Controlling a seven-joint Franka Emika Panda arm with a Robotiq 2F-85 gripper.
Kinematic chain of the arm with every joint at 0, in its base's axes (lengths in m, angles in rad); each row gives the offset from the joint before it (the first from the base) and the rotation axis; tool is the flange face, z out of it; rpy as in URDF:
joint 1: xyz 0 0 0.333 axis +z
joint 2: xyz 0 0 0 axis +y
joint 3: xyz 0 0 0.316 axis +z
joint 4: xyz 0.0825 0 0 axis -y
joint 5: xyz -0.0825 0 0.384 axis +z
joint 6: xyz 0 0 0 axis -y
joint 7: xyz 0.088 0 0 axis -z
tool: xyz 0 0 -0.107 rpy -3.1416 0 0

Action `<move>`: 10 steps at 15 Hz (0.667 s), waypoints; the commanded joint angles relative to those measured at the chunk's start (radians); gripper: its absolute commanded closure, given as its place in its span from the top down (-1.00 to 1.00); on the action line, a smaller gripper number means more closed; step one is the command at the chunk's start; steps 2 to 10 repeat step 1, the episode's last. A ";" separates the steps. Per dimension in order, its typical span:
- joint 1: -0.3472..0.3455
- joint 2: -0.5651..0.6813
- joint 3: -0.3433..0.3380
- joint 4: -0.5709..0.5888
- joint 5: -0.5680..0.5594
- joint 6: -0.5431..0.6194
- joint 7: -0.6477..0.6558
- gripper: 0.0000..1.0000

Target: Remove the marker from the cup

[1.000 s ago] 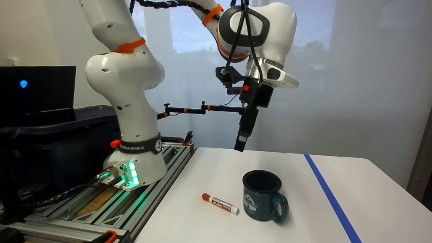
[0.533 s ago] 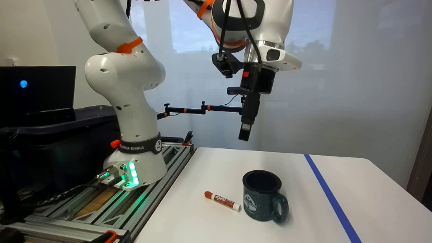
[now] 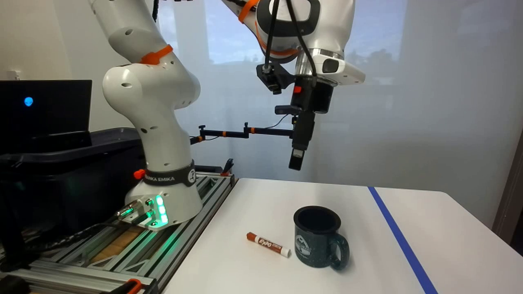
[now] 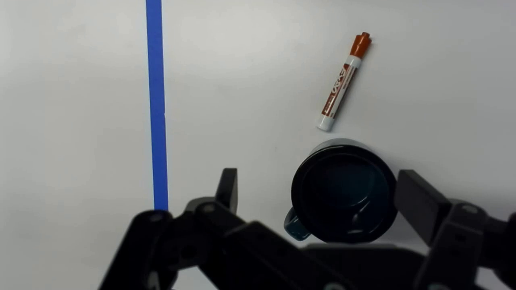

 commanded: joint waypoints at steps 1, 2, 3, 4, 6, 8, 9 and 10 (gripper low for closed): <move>-0.009 0.000 0.010 0.001 0.005 0.000 -0.003 1.00; -0.009 0.000 0.010 0.001 0.005 0.000 -0.003 1.00; -0.009 0.000 0.010 0.001 0.005 0.000 -0.003 1.00; -0.009 0.000 0.010 0.001 0.005 0.000 -0.003 1.00; -0.009 0.000 0.010 0.001 0.005 0.000 -0.003 1.00; -0.009 0.000 0.010 0.001 0.005 0.000 -0.003 1.00; -0.009 0.000 0.010 0.001 0.005 0.000 -0.003 1.00; -0.009 0.000 0.010 0.001 0.005 0.000 -0.003 1.00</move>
